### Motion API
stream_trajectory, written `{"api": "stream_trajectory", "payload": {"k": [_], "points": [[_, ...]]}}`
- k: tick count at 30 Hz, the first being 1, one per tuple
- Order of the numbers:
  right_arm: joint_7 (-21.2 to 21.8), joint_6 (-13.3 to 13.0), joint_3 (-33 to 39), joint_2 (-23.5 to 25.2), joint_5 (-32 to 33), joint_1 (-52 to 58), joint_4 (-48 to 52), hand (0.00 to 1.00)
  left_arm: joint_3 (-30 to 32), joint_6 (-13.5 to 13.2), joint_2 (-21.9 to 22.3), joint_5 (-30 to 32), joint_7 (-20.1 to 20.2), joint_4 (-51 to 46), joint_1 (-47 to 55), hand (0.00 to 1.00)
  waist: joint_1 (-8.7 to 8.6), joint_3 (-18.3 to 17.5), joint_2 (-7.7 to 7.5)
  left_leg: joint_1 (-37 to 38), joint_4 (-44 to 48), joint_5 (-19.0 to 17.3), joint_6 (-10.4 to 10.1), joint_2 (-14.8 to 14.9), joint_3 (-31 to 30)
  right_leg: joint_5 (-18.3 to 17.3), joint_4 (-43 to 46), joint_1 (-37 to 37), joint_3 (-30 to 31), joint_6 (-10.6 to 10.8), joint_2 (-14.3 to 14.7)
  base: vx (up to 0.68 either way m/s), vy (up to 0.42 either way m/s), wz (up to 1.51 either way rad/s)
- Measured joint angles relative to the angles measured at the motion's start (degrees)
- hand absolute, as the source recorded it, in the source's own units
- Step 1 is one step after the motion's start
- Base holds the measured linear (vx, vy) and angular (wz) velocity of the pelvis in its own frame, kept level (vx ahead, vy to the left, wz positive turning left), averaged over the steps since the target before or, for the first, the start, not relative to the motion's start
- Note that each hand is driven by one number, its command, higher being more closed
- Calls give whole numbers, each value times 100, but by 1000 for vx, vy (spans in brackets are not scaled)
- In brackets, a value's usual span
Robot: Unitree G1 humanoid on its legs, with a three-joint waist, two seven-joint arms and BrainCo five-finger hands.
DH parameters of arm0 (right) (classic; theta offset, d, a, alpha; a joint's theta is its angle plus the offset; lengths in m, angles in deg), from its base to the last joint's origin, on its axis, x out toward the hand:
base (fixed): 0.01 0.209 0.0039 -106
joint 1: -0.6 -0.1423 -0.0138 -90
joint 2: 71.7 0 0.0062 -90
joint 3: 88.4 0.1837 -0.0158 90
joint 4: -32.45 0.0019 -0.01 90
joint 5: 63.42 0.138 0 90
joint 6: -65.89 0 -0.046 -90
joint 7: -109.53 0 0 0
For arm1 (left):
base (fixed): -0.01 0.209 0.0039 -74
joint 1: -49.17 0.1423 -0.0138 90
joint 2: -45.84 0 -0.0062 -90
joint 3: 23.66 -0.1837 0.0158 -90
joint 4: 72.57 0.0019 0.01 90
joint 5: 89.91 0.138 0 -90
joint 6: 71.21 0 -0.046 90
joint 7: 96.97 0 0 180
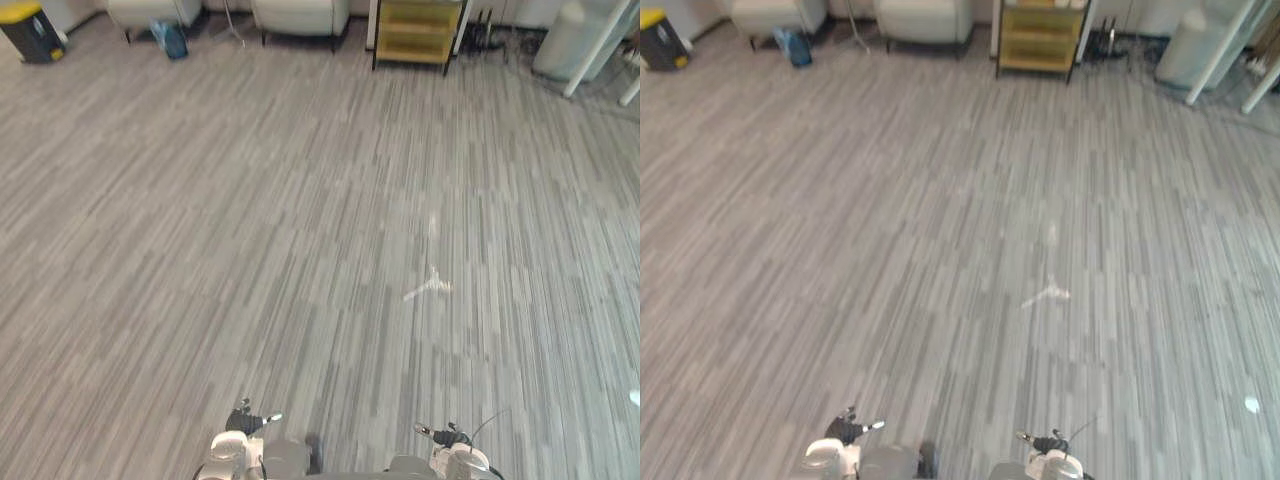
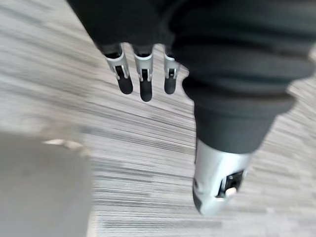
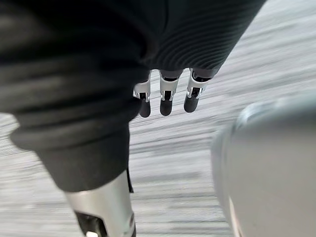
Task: Pick up cushions and gather them together orderly.
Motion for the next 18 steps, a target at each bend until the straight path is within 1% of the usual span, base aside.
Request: {"api": "stream_trajectory", "payload": {"k": [1, 2, 3, 4, 5, 6, 7, 8, 9, 10, 11, 12, 13, 14, 15, 16, 17, 18], "points": [[-3, -11, -1, -81, -6, -21, 179, 0, -57, -6, -2, 0, 0, -6, -9, 0, -53, -7, -13, 187, -117, -47, -85, 92, 12, 589, -894, -335, 67, 21, 224, 660, -160, 17], [-3, -29, 2, -113, -8, 66, 188, 0, -85, -6, -31, 1, 5, 1, -1, 0, -92, -1, -71, 352, -115, -186, -319, 100, -24, 1381, -1762, -487, 232, -73, 356, 556, -138, 19], [-4, -29, 2, -113, -7, 109, 178, 0, -91, -6, -60, 1, 7, 2, 3, 0, -93, -4, -132, 471, -107, -256, -427, 76, -75, 1740, -1990, -513, 357, -141, 387, 612, -204, 25], [14, -5, 23, -186, 6, 203, 143, 0, -82, 10, 77, 8, 6, 147, 32, 0, -139, -19, -43, 727, -35, -391, -629, 232, -231, 2113, -1491, -560, 452, -451, 516, 630, -216, 11], [5, -1, 10, -268, -2, 200, 168, 0, -82, -3, 150, 21, 16, 151, 52, 0, -148, -118, 76, 527, 420, -343, -710, 386, -262, 1758, -1282, -615, 401, -513, 598, 750, -265, 4], [7, -12, 11, -267, -2, 188, 170, 0, -81, -2, 176, 21, 15, 159, 52, 0, -153, -120, 86, 389, 708, -311, -763, 412, -283, 1651, -1277, -609, 412, -542, 635, 574, -213, -16], [11, -32, 15, -273, -1, 156, 171, 0, 21, -1, 272, 17, 9, 169, 14, 0, -140, -89, 166, -136, 1815, -58, -957, 544, -389, 1500, -1348, -480, 421, -622, 751, 549, -213, -12], [11, -16, -4, -239, 1, 136, 164, 0, 83, -2, 328, 14, 19, 160, -15, 0, -135, -39, 212, -634, 2931, 242, -1019, 671, -564, 1416, -1596, -159, 428, -652, 855, 533, -188, -8], [9, -5, -6, -217, 3, 151, 162, 0, 102, -4, 335, 13, 23, 146, -14, 0, -134, -11, 221, -802, 3414, 223, -1032, 731, -549, 1383, -1713, 32, 429, -685, 902, 623, -178, 3], [-2, 10, -20, -157, 20, 186, 170, 0, 196, -23, 305, 13, 45, 32, -11, 0, -112, 107, 176, -1234, 4527, 46, -865, 923, -377, 1239, -2016, 665, 425, -721, 983, 487, -121, 4], [-1, 9, -53, -92, 21, 178, 170, 0, 209, -42, 257, 13, 47, -65, -1, 0, -45, 171, 93, -1543, 4919, -79, -658, 988, -181, 1070, -2193, 1077, 441, -737, 982, 535, -133, 3], [-3, 9, -41, -72, 27, 193, 154, 0, 198, -47, 241, 11, 50, -139, 9, 0, -10, 180, 59, -1858, 4912, -177, -577, 993, -25, 1031, -2365, 1394, 458, -723, 981, 311, -68, -2], [-9, 8, -40, -68, 33, 192, 147, 0, 198, -51, 241, 8, 51, -167, 11, 0, 9, 180, 60, -1989, 4826, -235, -540, 980, 52, 1014, -2451, 1476, 475, -709, 981, 376, -57, -16], [-23, 8, -38, -71, 41, 135, 144, 0, 196, -67, 244, -4, 58, -216, 18, 0, 49, 183, 79, -2372, 4216, -352, -444, 909, 334, 965, -2682, 1767, 563, -625, 964, 399, -6, -25], [-29, 6, -35, -69, 57, 51, 142, 0, 195, -99, 253, 1, 62, -255, 32, 0, 53, 180, 79, -2561, 3068, -330, -465, 683, 492, 943, -2796, 1977, 619, -480, 868, 514, 28, -27], [-35, 1, -28, -69, 57, 31, 140, 0, 192, -108, 260, 2, 66, -277, 33, 0, 57, 181, 75, -2602, 2206, -224, -508, 489, 522, 900, -2880, 2113, 643, -405, 792, 473, 53, -17], [-38, 1, -15, -72, 57, 26, 140, 0, 177, -111, 262, 3, 68, -283, 34, 0, 62, 181, 76, -2625, 1596, -49, -543, 369, 528, 872, -2955, 2214, 668, -353, 751, 595, 124, -19], [-47, 2, 1, -85, 53, 34, 135, 0, 163, -130, 278, 1, 67, -289, 47, 0, 106, 164, 104, -2628, 201, 569, -612, 169, 486, 789, -3178, 2484, 742, -186, 715, 514, 136, -21]]}}
